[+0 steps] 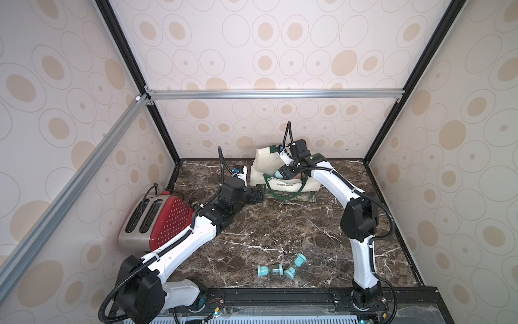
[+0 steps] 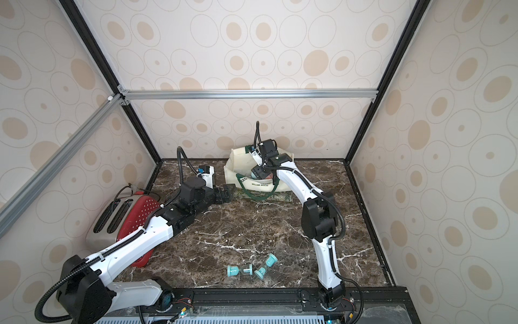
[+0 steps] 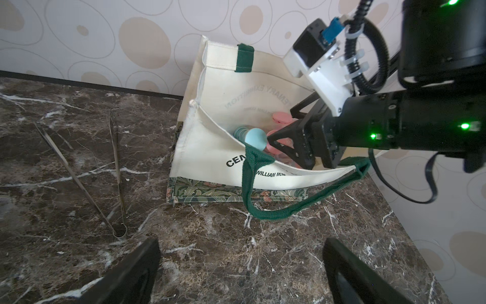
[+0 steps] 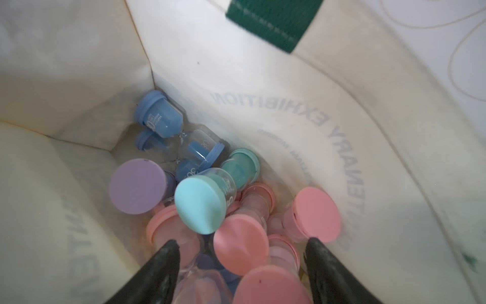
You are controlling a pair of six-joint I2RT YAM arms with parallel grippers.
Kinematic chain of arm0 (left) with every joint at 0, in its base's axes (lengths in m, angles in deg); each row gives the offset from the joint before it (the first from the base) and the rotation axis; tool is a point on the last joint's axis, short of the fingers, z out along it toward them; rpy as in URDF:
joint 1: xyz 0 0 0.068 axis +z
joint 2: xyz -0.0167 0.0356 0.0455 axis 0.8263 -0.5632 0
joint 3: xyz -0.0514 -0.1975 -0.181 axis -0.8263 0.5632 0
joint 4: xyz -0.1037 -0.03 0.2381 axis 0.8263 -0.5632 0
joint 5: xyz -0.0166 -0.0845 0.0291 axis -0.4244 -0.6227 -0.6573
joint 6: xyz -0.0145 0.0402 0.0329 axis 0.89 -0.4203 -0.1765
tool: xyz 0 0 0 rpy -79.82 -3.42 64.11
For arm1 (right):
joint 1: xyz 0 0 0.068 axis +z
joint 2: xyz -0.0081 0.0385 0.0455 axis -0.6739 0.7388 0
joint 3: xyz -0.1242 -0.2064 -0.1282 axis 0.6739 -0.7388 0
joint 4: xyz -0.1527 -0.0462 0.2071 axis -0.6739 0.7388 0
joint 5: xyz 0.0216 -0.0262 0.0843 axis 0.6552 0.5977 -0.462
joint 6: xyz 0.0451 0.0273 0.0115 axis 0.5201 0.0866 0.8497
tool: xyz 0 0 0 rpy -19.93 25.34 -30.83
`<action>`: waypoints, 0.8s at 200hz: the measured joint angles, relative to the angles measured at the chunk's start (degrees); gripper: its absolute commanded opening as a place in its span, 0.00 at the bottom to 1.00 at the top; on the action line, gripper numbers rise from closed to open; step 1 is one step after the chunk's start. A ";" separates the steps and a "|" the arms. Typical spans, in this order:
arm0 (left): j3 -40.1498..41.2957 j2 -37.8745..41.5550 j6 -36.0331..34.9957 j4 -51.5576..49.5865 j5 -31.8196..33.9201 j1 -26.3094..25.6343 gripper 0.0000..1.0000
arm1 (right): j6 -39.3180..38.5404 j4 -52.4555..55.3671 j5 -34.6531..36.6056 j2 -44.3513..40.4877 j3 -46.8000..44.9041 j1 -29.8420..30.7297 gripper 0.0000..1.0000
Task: Put the hourglass into the canvas bag
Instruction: Place the hourglass in the canvas bag.
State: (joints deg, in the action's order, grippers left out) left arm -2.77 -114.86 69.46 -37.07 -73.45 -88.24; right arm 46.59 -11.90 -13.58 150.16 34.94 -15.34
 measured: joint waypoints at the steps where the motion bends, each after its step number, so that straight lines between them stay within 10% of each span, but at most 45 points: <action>1: 0.02 0.15 0.00 -0.02 0.04 0.00 0.97 | 0.07 0.00 0.00 -0.20 -0.04 0.02 0.80; 160: 9.14 18.38 -0.37 -12.92 3.30 0.00 0.97 | 9.68 -1.16 -4.87 -31.21 -41.86 20.20 0.86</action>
State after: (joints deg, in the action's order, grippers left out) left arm 6.36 -96.48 69.09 -49.99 -70.15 -88.24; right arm 56.27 -13.06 -18.45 118.95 -6.92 4.85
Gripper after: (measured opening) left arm 0.976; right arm 0.860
